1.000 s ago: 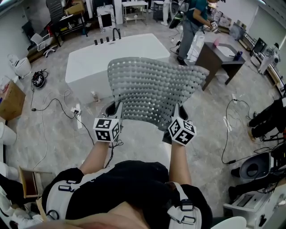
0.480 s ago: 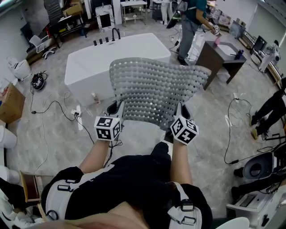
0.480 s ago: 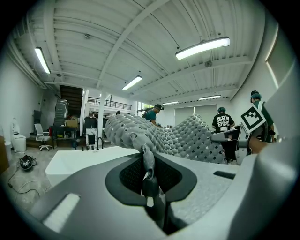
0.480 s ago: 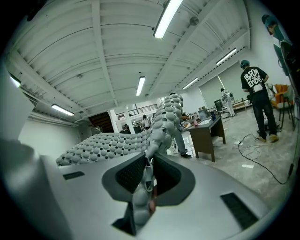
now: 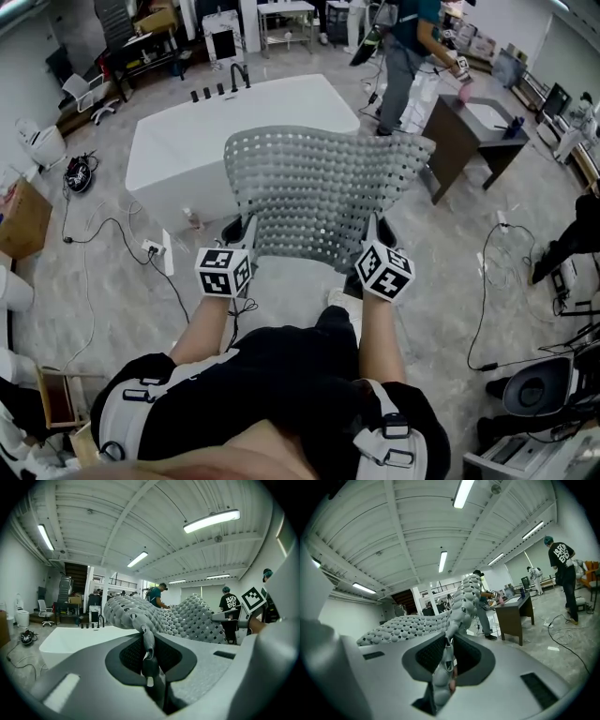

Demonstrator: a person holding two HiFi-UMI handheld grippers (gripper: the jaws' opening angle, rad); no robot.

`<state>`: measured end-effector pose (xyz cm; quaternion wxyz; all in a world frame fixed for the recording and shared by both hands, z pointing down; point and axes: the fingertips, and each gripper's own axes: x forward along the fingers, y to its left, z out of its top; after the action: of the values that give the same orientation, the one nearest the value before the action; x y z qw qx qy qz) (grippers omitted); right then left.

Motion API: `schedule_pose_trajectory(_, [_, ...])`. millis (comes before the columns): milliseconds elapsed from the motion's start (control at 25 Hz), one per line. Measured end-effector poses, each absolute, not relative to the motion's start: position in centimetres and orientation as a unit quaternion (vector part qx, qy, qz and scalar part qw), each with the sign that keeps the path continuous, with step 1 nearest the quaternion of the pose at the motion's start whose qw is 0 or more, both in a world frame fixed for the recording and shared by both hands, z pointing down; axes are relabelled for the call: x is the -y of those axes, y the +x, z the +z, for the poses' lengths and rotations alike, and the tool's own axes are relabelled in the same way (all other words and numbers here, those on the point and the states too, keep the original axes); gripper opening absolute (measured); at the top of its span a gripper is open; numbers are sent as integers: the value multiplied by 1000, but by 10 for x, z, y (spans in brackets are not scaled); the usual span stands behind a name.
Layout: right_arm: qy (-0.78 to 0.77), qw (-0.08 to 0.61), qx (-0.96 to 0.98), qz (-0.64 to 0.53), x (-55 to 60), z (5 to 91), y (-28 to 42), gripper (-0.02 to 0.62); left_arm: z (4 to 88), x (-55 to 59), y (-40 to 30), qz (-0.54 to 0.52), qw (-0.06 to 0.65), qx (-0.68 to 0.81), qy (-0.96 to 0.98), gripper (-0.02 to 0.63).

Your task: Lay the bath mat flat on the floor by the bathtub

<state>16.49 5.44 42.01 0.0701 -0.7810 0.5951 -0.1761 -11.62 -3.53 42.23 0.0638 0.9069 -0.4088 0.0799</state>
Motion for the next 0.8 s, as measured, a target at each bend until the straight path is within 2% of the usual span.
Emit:
schedule_pose_trajectory(520, [-740, 36, -642, -197, 140, 414, 333, 57, 417, 191, 53, 95, 81, 449, 885, 41])
schedule_pose_trajectory(800, [-717, 34, -663, -212, 215, 413, 366, 57, 411, 243, 72, 96, 85, 484, 866, 42])
